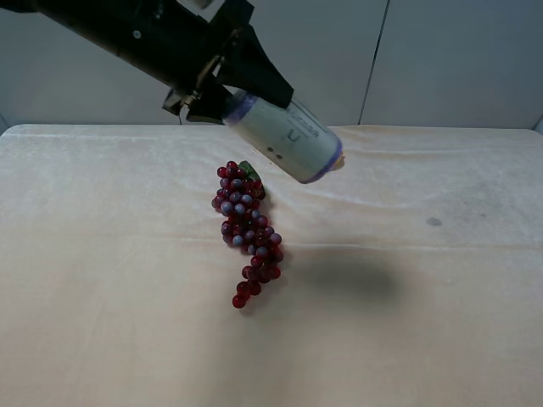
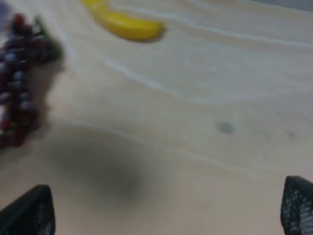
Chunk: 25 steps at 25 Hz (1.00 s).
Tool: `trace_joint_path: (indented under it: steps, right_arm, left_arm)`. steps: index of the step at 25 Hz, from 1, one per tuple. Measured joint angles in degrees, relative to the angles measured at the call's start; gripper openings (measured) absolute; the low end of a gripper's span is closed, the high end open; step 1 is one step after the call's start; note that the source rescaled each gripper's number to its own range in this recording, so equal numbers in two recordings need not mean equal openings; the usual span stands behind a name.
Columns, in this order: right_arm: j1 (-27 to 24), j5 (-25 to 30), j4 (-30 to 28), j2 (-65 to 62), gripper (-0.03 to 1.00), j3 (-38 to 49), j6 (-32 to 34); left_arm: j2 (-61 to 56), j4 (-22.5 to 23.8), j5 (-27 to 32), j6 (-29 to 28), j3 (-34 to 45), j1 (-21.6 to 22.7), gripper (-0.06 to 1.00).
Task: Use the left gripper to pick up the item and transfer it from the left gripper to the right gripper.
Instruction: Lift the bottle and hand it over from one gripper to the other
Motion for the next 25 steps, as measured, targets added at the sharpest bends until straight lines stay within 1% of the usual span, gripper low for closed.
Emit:
trace_joint_path:
  steps: [2,6,11,13,19,25]
  right_arm:
    - [3.88,-1.02,-0.06,3.8,1.0,-1.73,-1.15]
    - [11.52,-4.31,-0.12,11.19,1.0,-4.44,-3.98]
    - [19.63,-9.41,-0.12,19.35,1.0,-5.27,-6.64]
    - [21.85,-10.88,-0.12,22.38,1.0,-5.27,-7.14]
    - [26.38,-18.04,-0.12,29.57,1.0,-5.27,-7.55]
    - [30.5,-22.68,-0.83,33.8,1.0,-5.27,-7.68]
  left_arm:
    - [1.15,-2.38,0.0,1.78,0.0,-1.61,0.0]
    - [2.35,-5.28,-0.17,3.87,0.0,-4.24,0.0]
    - [2.4,-5.81,-0.17,4.19,0.0,-6.42,0.0]
    - [2.4,-5.88,-0.11,4.32,0.0,-6.74,0.0]
    - [2.4,-7.99,0.12,4.63,0.0,-6.79,0.0]
    - [2.4,-7.53,0.3,5.2,0.0,-6.79,0.0]
